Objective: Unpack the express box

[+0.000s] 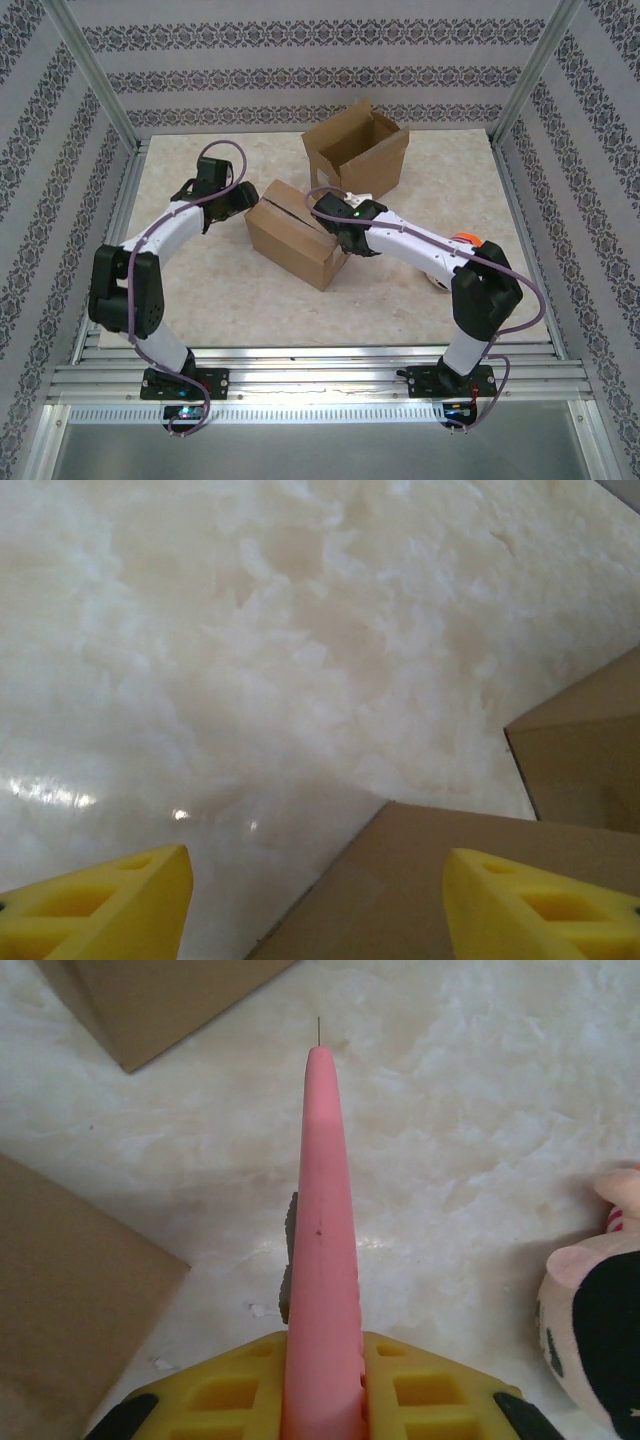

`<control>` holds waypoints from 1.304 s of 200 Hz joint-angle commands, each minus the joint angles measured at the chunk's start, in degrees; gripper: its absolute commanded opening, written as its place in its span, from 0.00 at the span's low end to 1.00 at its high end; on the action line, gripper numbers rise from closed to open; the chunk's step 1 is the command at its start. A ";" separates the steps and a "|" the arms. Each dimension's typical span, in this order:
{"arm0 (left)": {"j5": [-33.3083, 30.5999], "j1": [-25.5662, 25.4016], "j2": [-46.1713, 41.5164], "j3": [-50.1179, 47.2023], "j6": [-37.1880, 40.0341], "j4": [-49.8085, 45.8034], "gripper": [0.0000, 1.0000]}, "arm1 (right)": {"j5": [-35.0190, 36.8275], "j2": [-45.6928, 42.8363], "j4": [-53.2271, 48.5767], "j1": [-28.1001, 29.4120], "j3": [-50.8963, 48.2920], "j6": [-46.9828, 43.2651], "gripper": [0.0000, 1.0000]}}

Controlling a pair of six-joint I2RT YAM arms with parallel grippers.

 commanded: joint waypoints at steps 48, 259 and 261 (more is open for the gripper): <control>2.16 -3.99 -4.77 -7.20 -1.31 -1.86 0.69 | -0.70 1.14 6.61 -1.12 2.52 -3.28 0.00; 22.31 -7.57 -32.05 -8.00 5.85 6.09 0.82 | -25.78 -49.08 28.24 -4.82 -22.61 -12.80 0.00; 22.87 -8.09 -32.10 -8.07 5.96 6.55 0.82 | -26.65 -49.67 29.54 -4.82 -23.22 -12.65 0.00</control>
